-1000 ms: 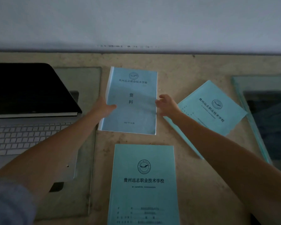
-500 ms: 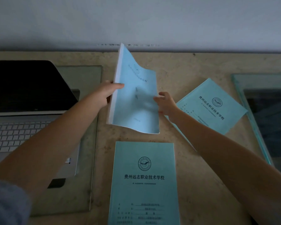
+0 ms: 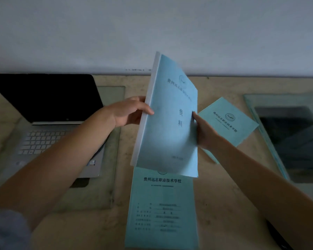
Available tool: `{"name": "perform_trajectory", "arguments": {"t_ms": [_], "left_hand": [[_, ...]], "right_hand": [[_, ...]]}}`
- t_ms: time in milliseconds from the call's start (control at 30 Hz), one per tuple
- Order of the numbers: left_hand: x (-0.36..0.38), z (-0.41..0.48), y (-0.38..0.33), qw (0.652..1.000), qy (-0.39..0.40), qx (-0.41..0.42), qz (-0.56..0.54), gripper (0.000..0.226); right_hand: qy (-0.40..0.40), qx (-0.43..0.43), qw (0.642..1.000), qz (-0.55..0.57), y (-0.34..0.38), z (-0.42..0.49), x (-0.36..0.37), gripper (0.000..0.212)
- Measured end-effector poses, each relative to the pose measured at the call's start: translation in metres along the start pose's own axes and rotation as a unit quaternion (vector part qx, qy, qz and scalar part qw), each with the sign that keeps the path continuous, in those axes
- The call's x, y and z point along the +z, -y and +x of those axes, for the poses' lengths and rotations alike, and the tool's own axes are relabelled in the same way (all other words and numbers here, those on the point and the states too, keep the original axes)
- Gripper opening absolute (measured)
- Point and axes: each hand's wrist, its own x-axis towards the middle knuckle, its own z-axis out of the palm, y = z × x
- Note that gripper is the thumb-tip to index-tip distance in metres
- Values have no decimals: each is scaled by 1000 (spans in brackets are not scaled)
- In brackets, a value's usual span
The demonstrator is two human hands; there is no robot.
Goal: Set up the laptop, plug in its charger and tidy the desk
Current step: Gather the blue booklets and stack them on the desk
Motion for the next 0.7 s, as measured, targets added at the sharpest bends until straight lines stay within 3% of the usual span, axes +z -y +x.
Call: {"name": "perform_trajectory", "arguments": {"t_ms": [133,233,500,700], "left_hand": [[11,-15,34,998,-53,-29,36,32],[19,-23,71,994,-62,-93,12,22],[45,-34,155,969,-154,-185,53,26],[50,-47,204,953,-225,-175,99,42]], "right_hand": [[-74,-28,997,-19,-19,-37,-19,20],[-84,-46,995,-38,-42,-59,-25,14],[-107,26,990,-82,-105,-87,-26,22],[-142,44,974,-170,-144,-86,-26,27]]}}
